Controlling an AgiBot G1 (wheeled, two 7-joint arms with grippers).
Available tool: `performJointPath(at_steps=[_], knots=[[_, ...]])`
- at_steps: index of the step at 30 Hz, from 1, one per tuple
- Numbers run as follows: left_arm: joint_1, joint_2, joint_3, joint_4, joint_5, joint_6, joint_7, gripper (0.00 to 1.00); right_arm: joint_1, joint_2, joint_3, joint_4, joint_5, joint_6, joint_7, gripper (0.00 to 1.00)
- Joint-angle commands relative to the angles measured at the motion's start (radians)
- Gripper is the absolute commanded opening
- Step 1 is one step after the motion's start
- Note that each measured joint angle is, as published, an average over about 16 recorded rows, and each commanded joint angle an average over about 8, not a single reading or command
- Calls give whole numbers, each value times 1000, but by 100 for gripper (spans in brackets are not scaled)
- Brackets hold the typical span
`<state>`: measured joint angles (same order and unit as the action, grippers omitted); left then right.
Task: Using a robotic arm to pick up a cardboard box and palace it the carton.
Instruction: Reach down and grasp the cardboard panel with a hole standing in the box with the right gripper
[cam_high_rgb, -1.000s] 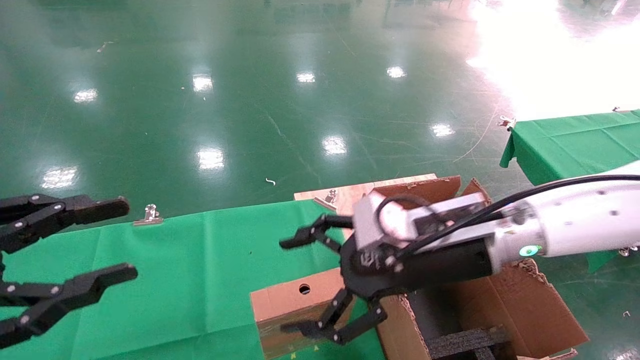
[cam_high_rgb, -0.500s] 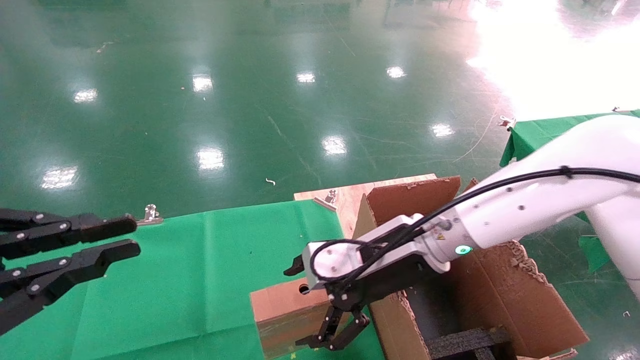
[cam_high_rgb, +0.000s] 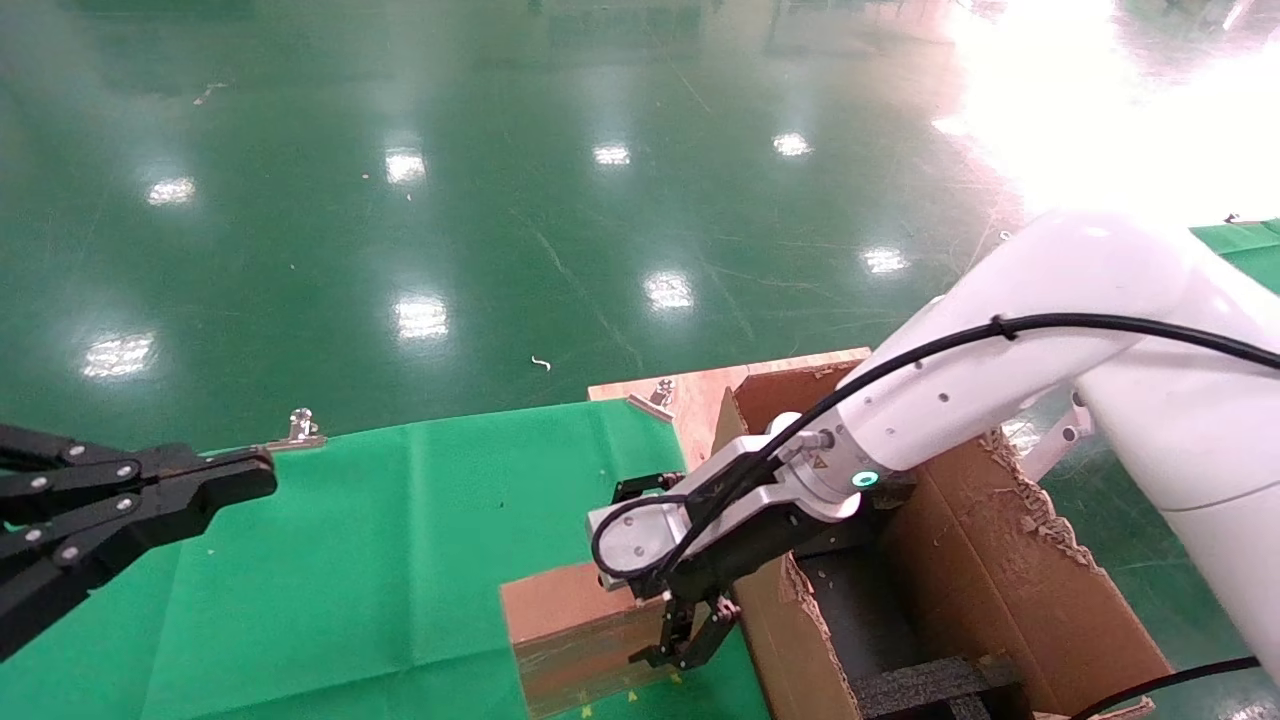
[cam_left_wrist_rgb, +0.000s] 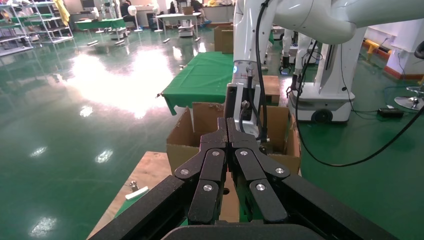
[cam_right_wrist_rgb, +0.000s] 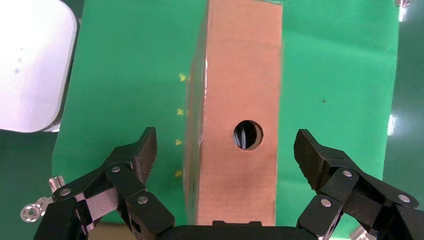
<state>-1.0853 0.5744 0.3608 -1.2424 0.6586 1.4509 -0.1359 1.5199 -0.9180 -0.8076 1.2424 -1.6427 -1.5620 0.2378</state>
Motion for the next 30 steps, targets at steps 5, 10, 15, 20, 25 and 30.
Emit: performJointPath(at_steps=[5, 10, 15, 20, 25, 30], knots=[[0, 0, 0, 0, 0, 0, 0, 100, 21, -19, -43, -15, -21, -1, -21, 100], [0, 0, 0, 0, 0, 0, 0, 100, 31, -26, -66, -21, -33, 2, -31, 52], [0, 0, 0, 0, 0, 0, 0, 100, 34, -27, -73, -26, -37, 5, -33, 0], [0, 0, 0, 0, 0, 0, 0, 100, 33, -26, -70, -24, -34, 5, -33, 0], [0, 0, 0, 0, 0, 0, 0, 100, 32, -25, -67, -23, -32, 5, -33, 0], [0, 0, 0, 0, 0, 0, 0, 100, 31, -25, -65, -22, -31, 4, -32, 0]])
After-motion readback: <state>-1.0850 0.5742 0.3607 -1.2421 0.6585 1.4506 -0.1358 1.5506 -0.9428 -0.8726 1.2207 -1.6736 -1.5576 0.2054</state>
